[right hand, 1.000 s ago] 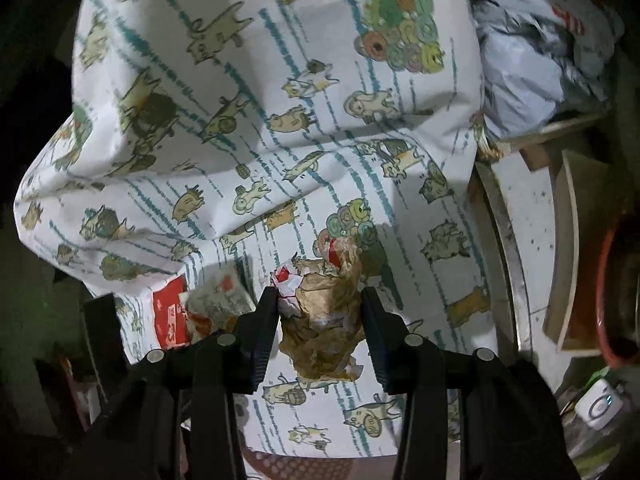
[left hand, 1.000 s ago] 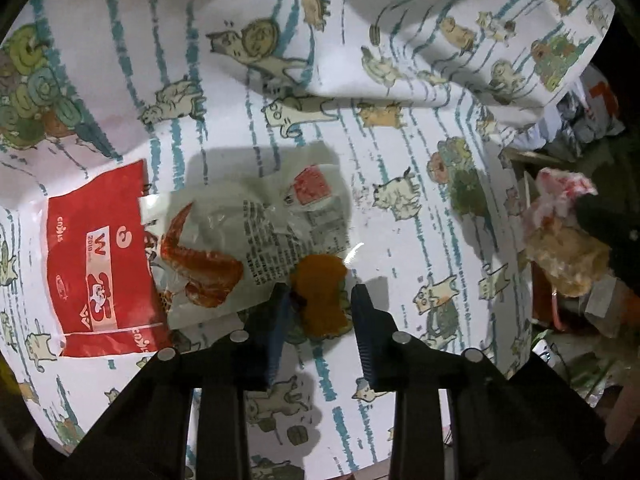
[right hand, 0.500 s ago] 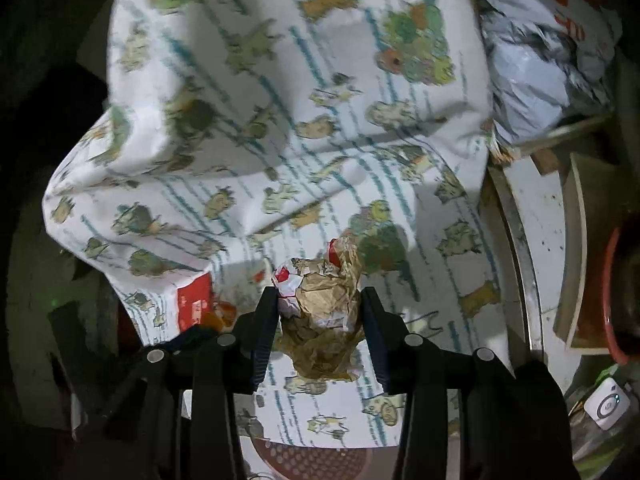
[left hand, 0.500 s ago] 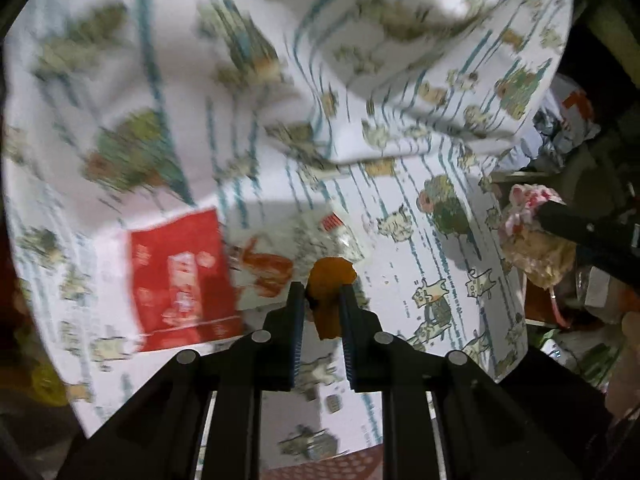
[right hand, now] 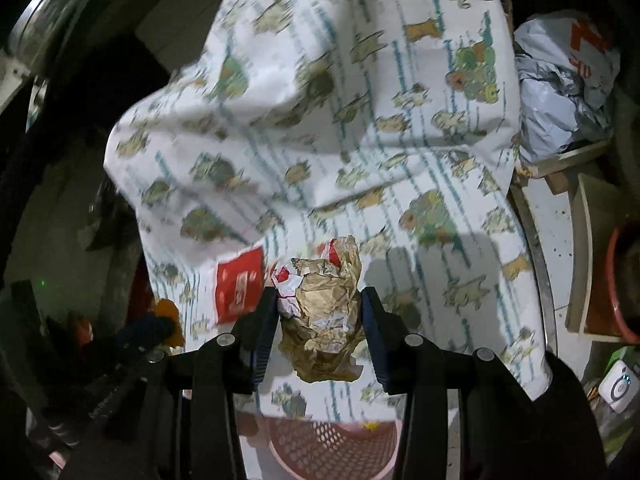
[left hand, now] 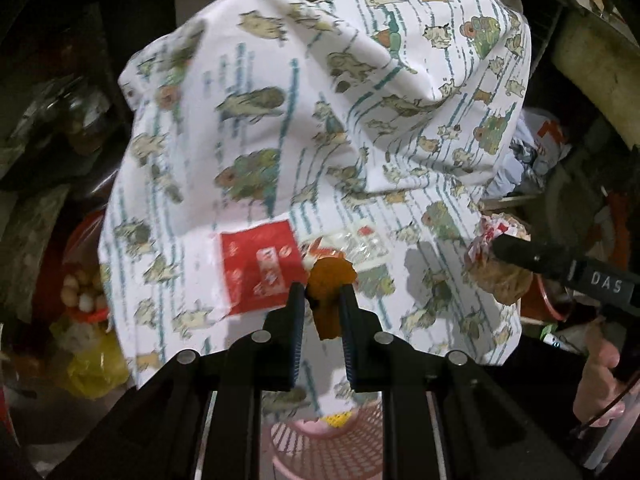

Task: Collect trash

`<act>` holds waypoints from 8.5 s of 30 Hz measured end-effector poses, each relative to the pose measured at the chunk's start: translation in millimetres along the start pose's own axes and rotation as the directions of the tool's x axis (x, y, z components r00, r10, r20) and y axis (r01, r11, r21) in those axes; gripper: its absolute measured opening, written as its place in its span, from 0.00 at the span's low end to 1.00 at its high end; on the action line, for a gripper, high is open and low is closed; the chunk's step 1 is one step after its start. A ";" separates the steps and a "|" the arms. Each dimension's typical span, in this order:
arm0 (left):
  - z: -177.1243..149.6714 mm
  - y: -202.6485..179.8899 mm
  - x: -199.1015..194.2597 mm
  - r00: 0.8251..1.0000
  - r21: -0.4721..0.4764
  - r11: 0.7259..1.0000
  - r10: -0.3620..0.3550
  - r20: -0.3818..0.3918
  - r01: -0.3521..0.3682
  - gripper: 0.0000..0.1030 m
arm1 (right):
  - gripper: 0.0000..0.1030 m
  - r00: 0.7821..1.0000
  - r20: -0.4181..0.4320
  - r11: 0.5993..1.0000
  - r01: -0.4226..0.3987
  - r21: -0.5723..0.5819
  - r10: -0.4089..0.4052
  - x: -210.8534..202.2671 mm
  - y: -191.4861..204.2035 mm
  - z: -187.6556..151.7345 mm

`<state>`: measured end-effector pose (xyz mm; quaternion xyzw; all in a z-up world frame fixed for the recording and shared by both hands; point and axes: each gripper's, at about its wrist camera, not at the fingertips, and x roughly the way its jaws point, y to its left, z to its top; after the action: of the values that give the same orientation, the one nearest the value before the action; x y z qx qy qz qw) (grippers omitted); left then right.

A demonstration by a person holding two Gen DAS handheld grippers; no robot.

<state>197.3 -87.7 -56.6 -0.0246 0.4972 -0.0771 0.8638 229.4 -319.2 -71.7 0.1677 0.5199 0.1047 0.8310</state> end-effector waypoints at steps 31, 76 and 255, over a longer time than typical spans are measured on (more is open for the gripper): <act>-96.4 34.1 25.5 0.967 -0.030 0.999 -0.022 -0.253 0.015 0.16 | 0.43 0.983 -0.182 0.999 0.030 -0.034 -0.035 29.7 34.8 -135.7; -172.9 14.7 152.8 0.865 0.056 0.998 0.054 -0.499 -0.030 0.16 | 0.43 0.894 -0.342 0.957 0.268 -0.114 -0.291 151.3 -26.2 -190.8; 14.1 115.7 39.5 0.972 -0.236 0.968 -0.138 -0.191 0.091 0.00 | 0.69 0.966 -0.074 0.936 0.217 -0.277 -0.246 178.1 88.8 13.0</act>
<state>241.5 19.7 -97.0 -0.1430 0.5873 -0.0721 0.7934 318.9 -177.5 -179.7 -0.0140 0.5614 0.0837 0.8232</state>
